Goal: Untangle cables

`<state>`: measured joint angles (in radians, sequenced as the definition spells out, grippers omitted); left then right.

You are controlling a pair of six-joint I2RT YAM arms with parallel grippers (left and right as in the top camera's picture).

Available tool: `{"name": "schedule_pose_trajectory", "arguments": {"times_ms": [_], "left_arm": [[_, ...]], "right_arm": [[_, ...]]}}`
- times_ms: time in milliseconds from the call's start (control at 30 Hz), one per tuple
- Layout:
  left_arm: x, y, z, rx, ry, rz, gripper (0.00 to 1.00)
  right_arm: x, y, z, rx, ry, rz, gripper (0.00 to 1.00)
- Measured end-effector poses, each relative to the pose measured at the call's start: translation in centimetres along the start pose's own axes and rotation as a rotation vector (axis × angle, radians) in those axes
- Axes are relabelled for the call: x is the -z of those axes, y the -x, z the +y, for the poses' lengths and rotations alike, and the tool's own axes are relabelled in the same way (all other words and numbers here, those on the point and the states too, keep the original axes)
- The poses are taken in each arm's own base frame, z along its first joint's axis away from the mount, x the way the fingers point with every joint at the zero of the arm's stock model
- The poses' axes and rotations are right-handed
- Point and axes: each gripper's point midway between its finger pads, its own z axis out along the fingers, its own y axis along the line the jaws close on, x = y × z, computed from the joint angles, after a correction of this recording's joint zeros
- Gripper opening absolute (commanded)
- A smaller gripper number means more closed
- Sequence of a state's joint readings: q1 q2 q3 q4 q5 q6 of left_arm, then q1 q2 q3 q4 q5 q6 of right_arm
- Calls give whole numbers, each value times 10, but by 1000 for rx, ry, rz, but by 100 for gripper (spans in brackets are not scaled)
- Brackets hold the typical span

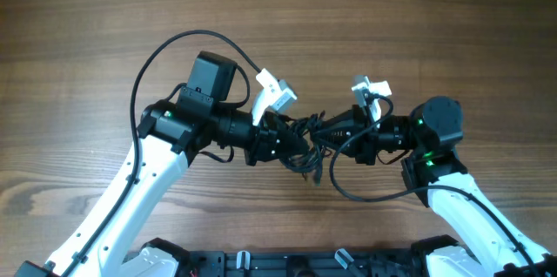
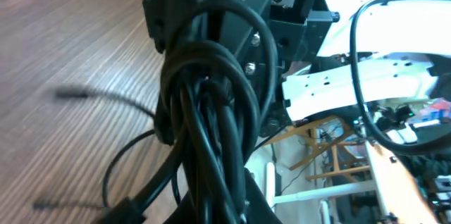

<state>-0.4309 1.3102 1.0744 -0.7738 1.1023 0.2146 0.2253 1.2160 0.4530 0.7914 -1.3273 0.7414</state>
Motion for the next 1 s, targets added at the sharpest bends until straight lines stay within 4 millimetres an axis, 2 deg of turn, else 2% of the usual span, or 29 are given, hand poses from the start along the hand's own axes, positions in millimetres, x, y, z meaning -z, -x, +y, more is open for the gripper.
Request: {"name": "schedule_pose_trajectory", "arguments": {"times_ms": [33, 67, 100, 200, 267, 300, 333, 367, 433, 567, 633, 700, 767, 867, 933, 1000], "left_arm": [[0, 2, 2, -5, 9, -5, 40], [0, 6, 4, 1, 20, -16, 58], [0, 10, 6, -6, 32, -28, 100], [5, 31, 20, 36, 100, -101, 100], [11, 42, 39, 170, 200, -159, 100], [14, 43, 46, 286, 225, -181, 100], [19, 43, 64, 377, 324, -217, 100], [22, 43, 70, 435, 359, -236, 100], [30, 40, 88, 657, 447, -308, 100], [34, 38, 99, 846, 501, -387, 100], [29, 38, 97, 868, 501, -390, 93], [18, 42, 91, 857, 481, -385, 79], [6, 47, 89, 846, 461, -377, 70], [-14, 39, 97, 922, 474, -353, 39], [-21, 35, 108, 1002, 503, -368, 8], [-23, 32, 114, 1079, 512, -388, 4]], "right_arm": [[0, 0, -1, -18, -3, -1, 4], [0, 0, -4, -40, -15, -8, 4], [1, 1, -7, -62, -27, -14, 4], [2, 4, -27, -212, -118, -71, 4], [6, 8, -47, -344, -207, -141, 4], [10, 12, -60, -433, -266, -201, 4], [13, 14, -67, -476, -294, -232, 4], [15, 16, -72, -518, -317, -264, 4], [22, 23, -85, -624, -365, -352, 4], [28, 29, -94, -744, -388, -438, 4], [29, 30, -95, -769, -389, -451, 4], [29, 28, -96, -794, -390, -453, 4], [29, 27, -96, -805, -390, -453, 4], [29, 27, -96, -809, -387, -450, 4], [28, 23, -97, -823, -389, -440, 4], [28, 19, -97, -836, -391, -428, 5]]}}
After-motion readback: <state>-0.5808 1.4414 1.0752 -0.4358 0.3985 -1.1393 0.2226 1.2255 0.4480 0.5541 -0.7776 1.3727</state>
